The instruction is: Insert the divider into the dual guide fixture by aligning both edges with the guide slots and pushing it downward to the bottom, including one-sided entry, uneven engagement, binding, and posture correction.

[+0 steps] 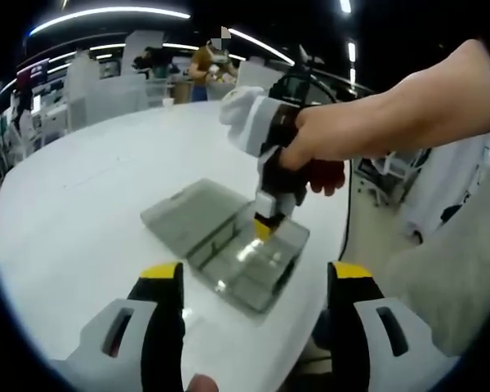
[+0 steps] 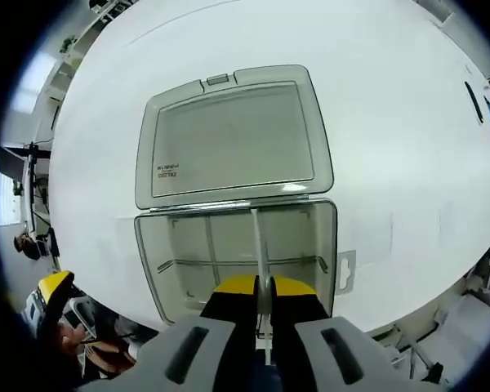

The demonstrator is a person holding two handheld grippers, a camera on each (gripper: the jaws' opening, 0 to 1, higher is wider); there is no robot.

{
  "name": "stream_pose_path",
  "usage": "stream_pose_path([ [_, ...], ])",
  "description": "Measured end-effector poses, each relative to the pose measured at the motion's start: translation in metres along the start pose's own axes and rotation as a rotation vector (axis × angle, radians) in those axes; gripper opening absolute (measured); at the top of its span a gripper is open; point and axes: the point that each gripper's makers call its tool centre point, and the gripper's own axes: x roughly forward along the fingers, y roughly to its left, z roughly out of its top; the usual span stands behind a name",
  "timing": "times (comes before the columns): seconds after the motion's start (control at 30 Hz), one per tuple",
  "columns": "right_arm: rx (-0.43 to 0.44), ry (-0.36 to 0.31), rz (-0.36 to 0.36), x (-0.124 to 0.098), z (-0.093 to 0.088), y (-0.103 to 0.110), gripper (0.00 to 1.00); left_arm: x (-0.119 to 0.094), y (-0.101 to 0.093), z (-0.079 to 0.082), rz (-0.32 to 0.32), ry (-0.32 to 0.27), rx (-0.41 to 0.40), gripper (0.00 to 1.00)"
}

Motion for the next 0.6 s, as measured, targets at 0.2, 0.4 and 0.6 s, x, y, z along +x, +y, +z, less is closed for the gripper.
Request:
stream_pose_path([
  [0.2, -0.018, -0.002, -0.013, -0.0001, -0.0010, -0.0024, 0.00, -0.0003, 0.0003, 0.0000, 0.000, -0.001, -0.002, 0.69],
  [0.4, -0.025, -0.009, -0.012, 0.0028, -0.0010, -0.0026, 0.00, 0.0006, 0.0002, -0.0011, -0.002, 0.002, -0.002, 0.69],
  [0.6, -0.033, -0.017, -0.013, 0.0038, -0.0021, -0.0028, 0.00, 0.0014, 0.0004, -0.0011, -0.003, 0.004, -0.001, 0.69],
])
